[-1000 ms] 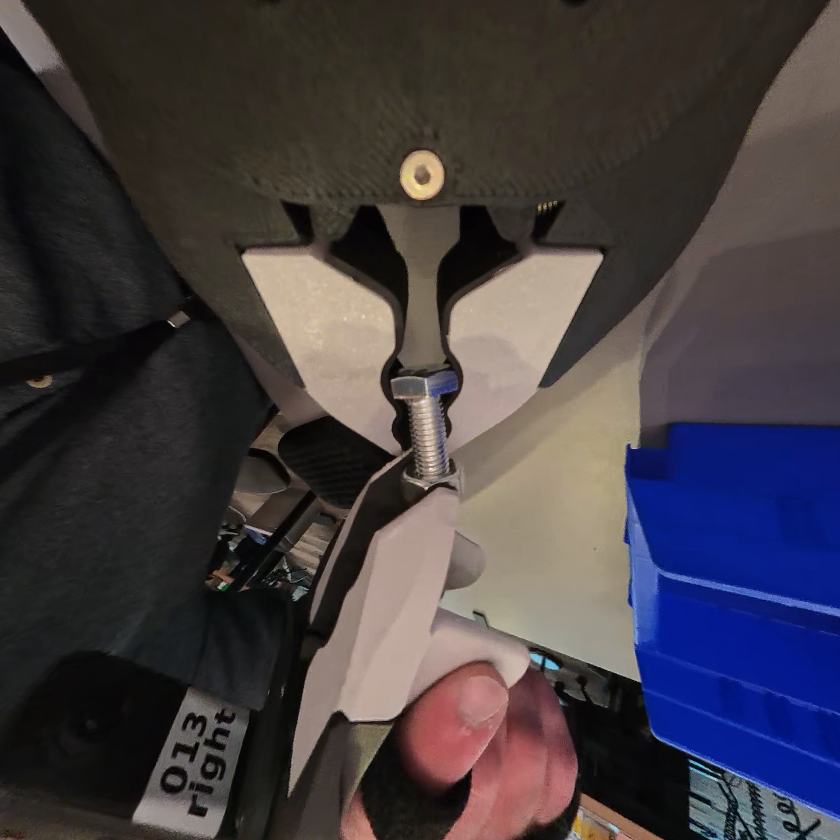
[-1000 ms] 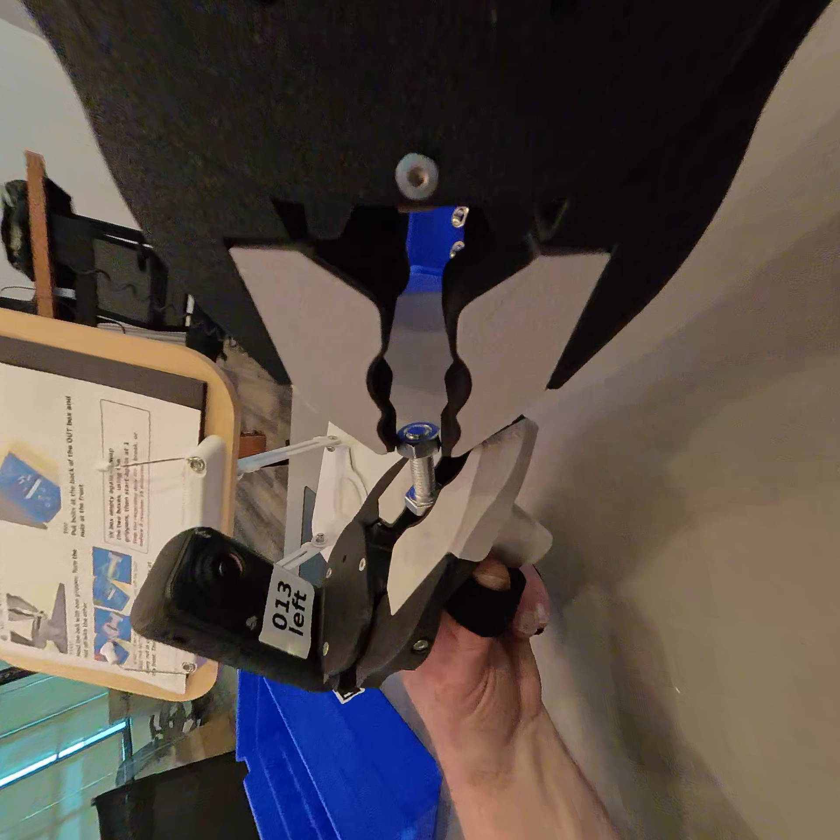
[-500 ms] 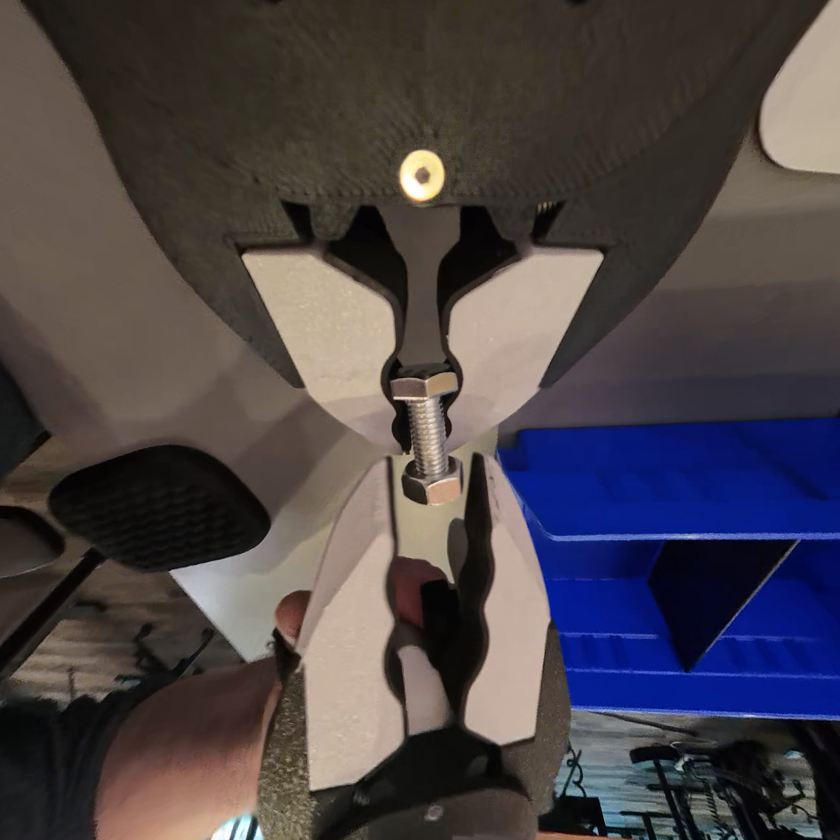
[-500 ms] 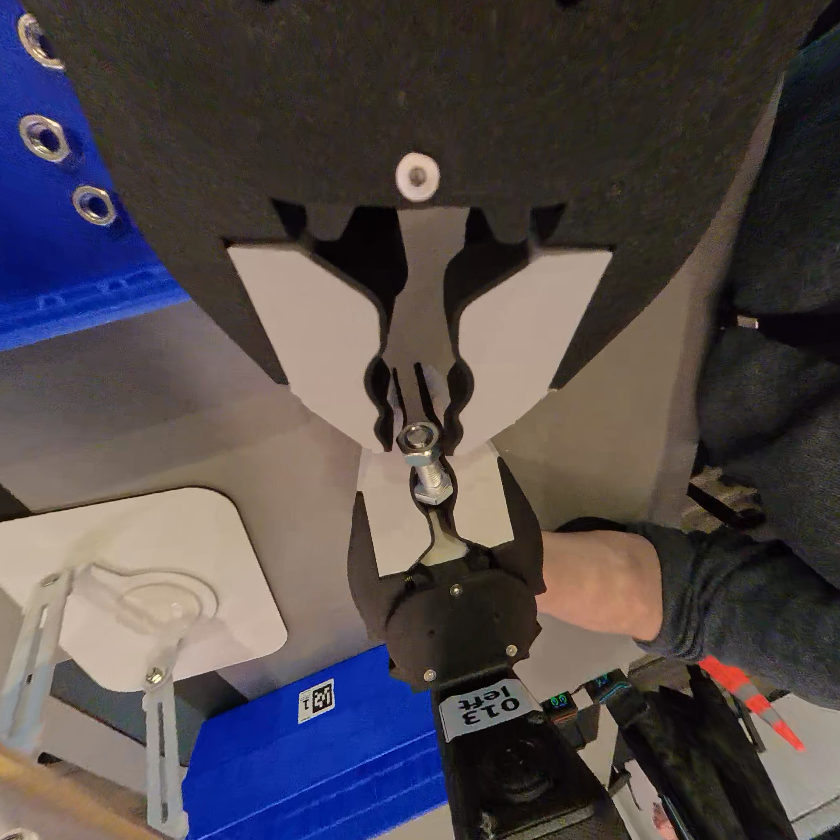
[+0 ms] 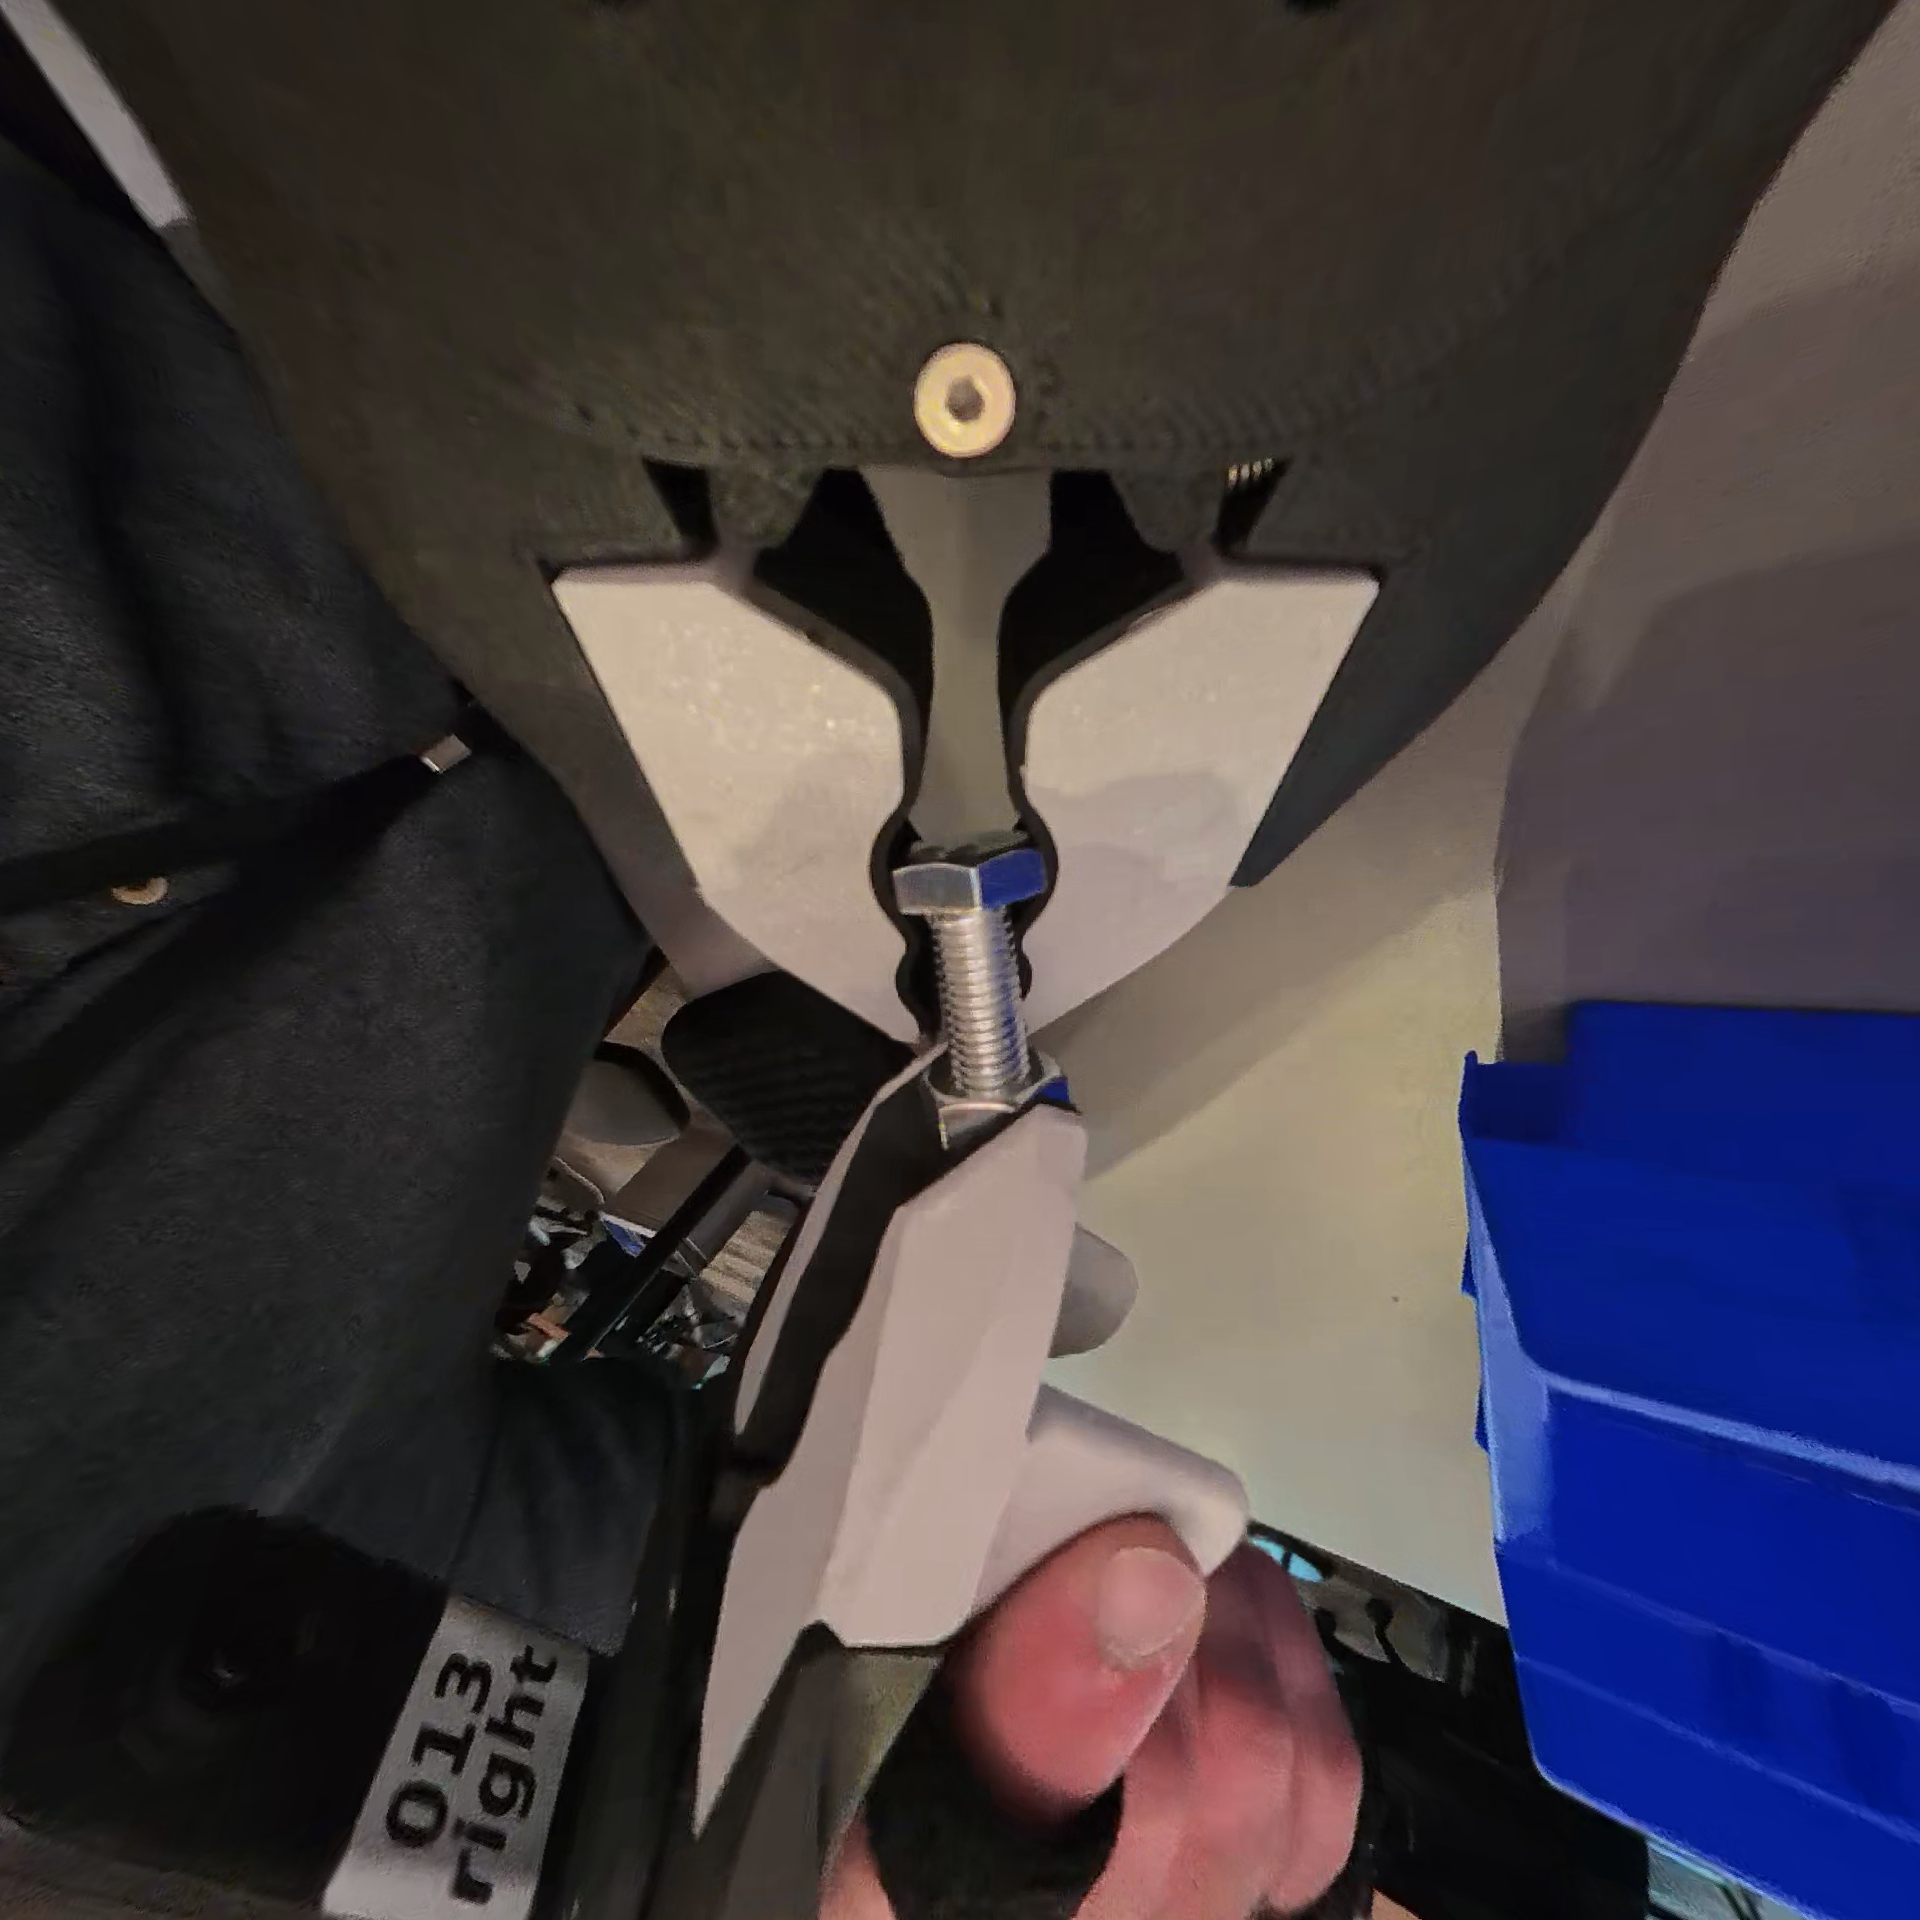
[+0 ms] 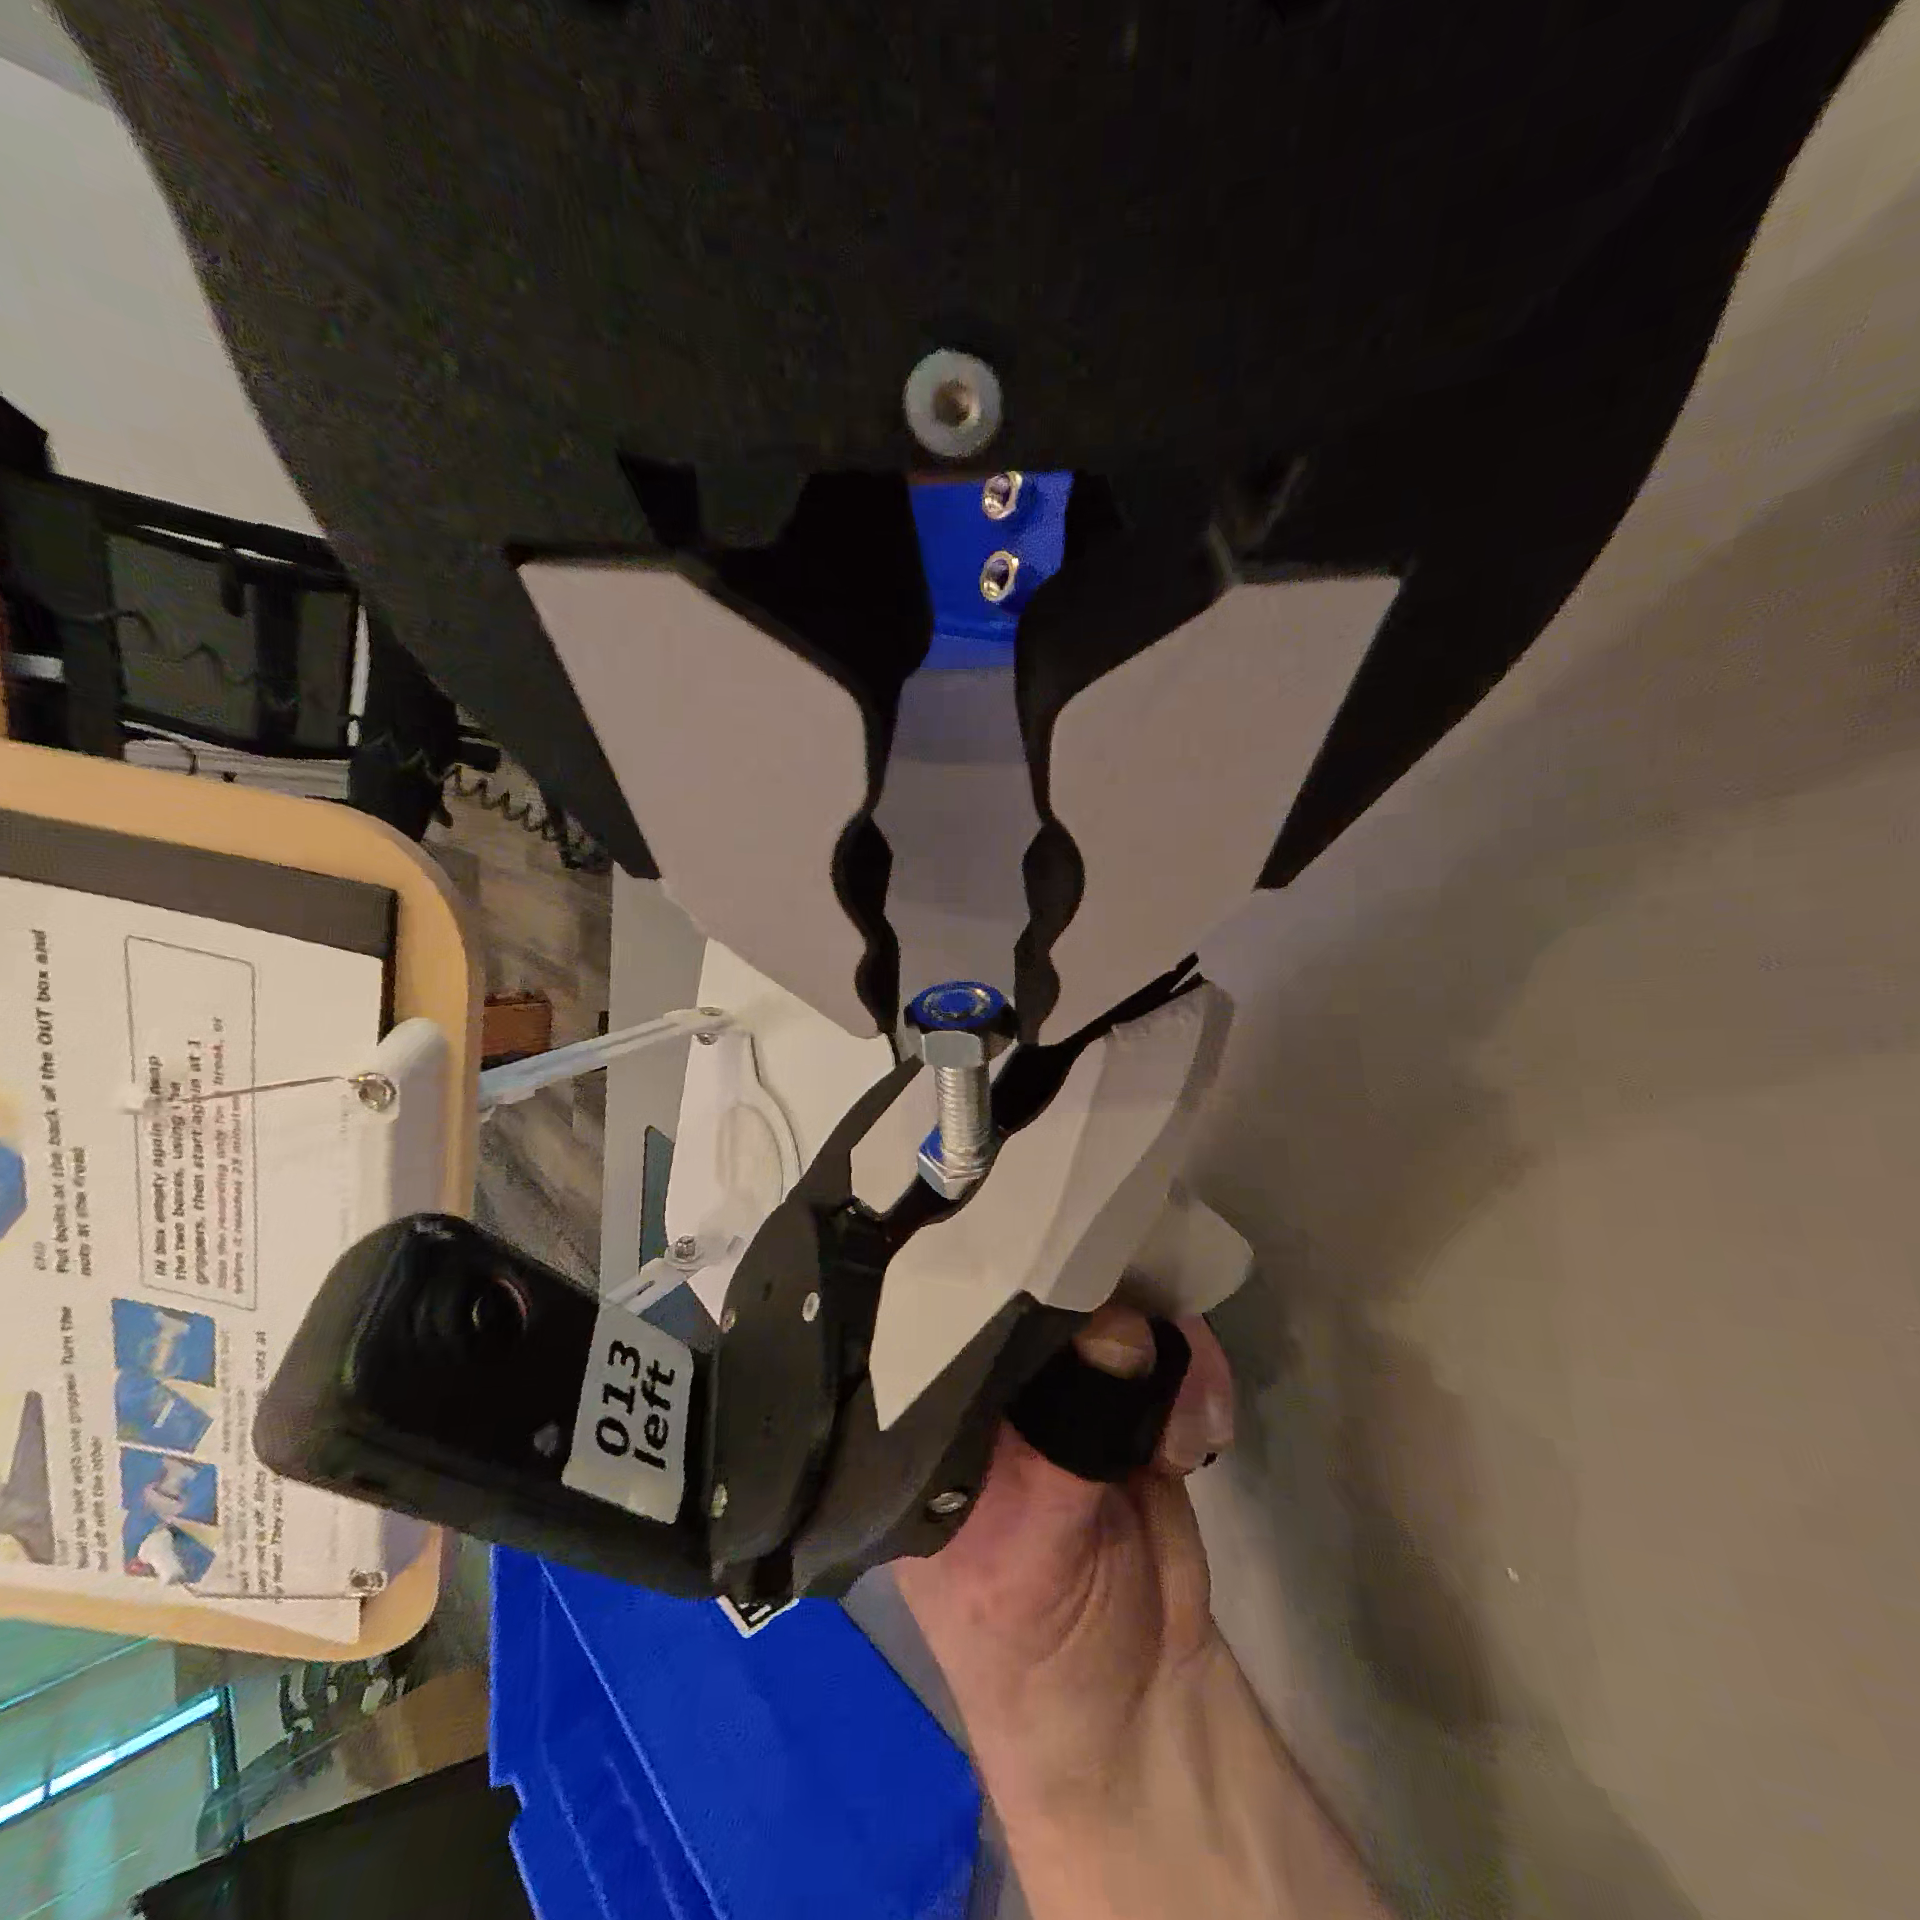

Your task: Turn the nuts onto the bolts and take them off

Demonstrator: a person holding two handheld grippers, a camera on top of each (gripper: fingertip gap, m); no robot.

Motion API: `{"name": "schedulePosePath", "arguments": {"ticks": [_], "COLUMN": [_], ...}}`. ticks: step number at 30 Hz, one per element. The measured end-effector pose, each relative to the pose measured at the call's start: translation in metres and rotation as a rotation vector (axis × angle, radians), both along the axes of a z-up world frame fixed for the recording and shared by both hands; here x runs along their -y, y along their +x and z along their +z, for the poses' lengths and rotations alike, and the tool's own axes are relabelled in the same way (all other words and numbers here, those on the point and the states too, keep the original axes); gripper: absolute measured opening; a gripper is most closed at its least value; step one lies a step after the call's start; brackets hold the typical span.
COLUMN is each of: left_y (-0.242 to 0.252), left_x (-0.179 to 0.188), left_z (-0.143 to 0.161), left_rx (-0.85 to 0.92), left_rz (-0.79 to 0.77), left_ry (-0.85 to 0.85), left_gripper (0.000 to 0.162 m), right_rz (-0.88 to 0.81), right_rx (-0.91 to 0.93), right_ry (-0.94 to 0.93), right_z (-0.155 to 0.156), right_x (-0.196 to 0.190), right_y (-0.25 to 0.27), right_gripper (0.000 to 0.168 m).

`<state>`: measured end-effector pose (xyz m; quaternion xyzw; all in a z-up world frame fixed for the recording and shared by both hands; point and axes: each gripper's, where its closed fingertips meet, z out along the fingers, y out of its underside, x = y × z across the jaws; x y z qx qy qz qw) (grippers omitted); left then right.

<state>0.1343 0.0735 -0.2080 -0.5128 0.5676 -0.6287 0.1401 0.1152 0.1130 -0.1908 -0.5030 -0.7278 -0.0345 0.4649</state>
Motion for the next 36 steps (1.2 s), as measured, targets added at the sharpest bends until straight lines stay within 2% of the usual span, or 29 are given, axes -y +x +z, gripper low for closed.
{"name": "schedulePosePath", "arguments": {"ticks": [2,5,9,12,13,15,18,21,24,26,27,29,34,36], "left_y": [0.000,0.003,0.008,0.012,0.013,0.014,0.014,0.011,0.008,0.007,0.007,0.008,0.009,0.011], "left_x": [-0.004,-0.015,-0.026,-0.026,-0.028,-0.028,-0.023,-0.013,-0.006,-0.006,-0.007,-0.013,-0.024,-0.028], "left_z": [0.001,-0.001,-0.004,-0.006,-0.008,-0.012,-0.012,-0.008,-0.003,-0.003,-0.003,-0.005,-0.006,-0.006], "left_rx": [0.009,0.007,-0.006,-0.022,-0.030,-0.052,-0.052,-0.035,-0.010,0.001,0.002,-0.005,-0.005,-0.005], "left_rz": [0.032,0.121,0.231,0.265,0.281,0.280,0.242,0.160,0.089,0.077,0.086,0.121,0.213,0.250], "left_ry": [0.055,0.172,0.389,0.504,0.546,0.574,0.477,0.289,0.134,0.097,0.096,0.141,0.322,0.388], "left_gripper": [0.009,0.009,0.009,0.009,0.009,0.010,0.010,0.009,0.009,0.009,0.009,0.009,0.009,0.009], "right_rz": [-0.026,-0.085,-0.155,-0.190,-0.184,-0.177,-0.152,-0.106,-0.019,-0.004,-0.019,-0.060,-0.165,-0.185], "right_rx": [-0.103,-0.307,-0.536,-0.562,-0.574,-0.563,-0.472,-0.320,-0.074,0.018,0.014,-0.076,-0.432,-0.515], "right_ry": [-0.098,-0.396,-0.795,-0.930,-0.941,-0.913,-0.753,-0.487,-0.080,0.037,0.025,-0.057,-0.565,-0.742], "right_z": [0.008,0.016,0.018,0.009,0.009,0.008,0.005,0.004,0.003,0.003,0.002,0.006,0.016,0.016], "right_x": [0.000,0.003,0.005,0.004,0.004,0.004,0.005,0.005,0.005,0.003,0.002,-0.001,-0.001,0.001], "right_y": [0.000,0.003,0.001,0.000,-0.001,0.000,0.001,0.001,-0.001,-0.002,-0.001,-0.001,0.005,0.005], "right_gripper": [0.036,0.042,0.038,0.026,0.020,0.018,0.018,0.018,0.018,0.018,0.019,0.035,0.037,0.036]}}
